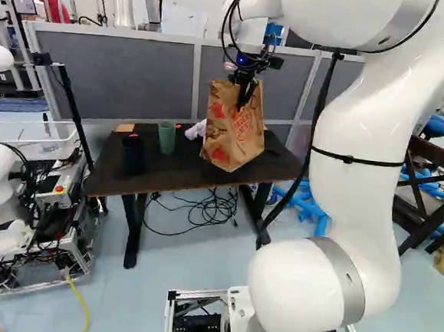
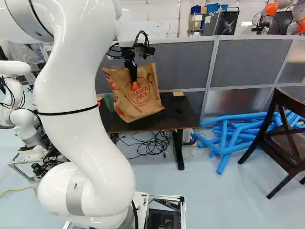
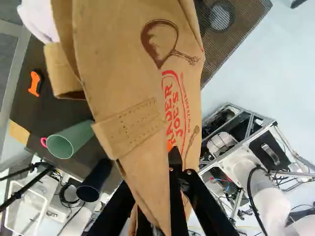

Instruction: Pick up the bag on the ground and place it on the table

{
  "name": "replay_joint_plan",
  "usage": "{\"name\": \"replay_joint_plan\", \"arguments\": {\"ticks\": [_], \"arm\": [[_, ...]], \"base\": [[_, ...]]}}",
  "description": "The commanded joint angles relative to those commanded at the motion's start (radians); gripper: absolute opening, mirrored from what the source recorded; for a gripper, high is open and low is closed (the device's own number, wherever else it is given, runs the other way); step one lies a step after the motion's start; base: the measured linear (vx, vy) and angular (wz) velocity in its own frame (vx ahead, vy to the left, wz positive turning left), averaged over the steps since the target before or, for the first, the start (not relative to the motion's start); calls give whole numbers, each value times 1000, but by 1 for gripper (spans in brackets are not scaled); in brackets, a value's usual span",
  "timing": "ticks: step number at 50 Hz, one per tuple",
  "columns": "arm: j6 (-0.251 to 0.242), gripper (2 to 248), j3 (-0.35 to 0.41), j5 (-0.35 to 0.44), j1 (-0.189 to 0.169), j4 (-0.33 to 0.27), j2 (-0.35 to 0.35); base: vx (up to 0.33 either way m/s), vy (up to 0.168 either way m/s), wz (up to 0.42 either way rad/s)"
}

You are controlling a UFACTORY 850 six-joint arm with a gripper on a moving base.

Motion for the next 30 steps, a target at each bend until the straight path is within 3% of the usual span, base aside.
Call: {"name": "replay_joint_plan", "arguments": {"ticks": [30], "arm": [[312, 23, 0, 0, 0, 0, 0]], "base": [[0, 0, 0]]}}
